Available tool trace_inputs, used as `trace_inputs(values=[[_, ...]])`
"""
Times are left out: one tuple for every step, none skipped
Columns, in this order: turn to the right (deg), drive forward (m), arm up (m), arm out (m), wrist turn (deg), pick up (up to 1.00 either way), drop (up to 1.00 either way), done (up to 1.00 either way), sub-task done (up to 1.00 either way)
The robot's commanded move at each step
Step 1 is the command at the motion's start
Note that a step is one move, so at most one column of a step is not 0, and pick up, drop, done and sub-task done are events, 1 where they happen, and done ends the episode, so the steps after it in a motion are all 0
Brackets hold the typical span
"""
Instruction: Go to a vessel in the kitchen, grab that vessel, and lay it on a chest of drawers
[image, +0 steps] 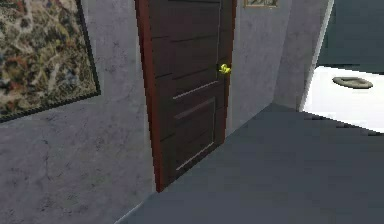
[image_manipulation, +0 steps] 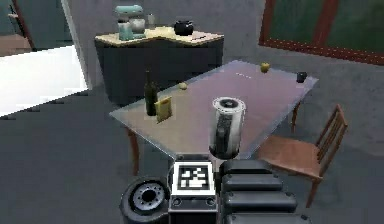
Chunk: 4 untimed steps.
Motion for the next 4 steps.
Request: trace_inputs(values=[[0.0, 0.05, 0.0, 0.0, 0.0, 0.0, 0.0, 0.0, 0.0], [33.0, 0.0, 0.0, 0.0, 0.0, 0.0, 0.0, 0.0, 0.0], [0.0, 1.0, 0.0, 0.0, 0.0, 0.0, 0.0, 0.0, 0.0], [6.0, 0.0, 0.0, 0.0, 0.0, 0.0, 0.0, 0.0, 0.0]])
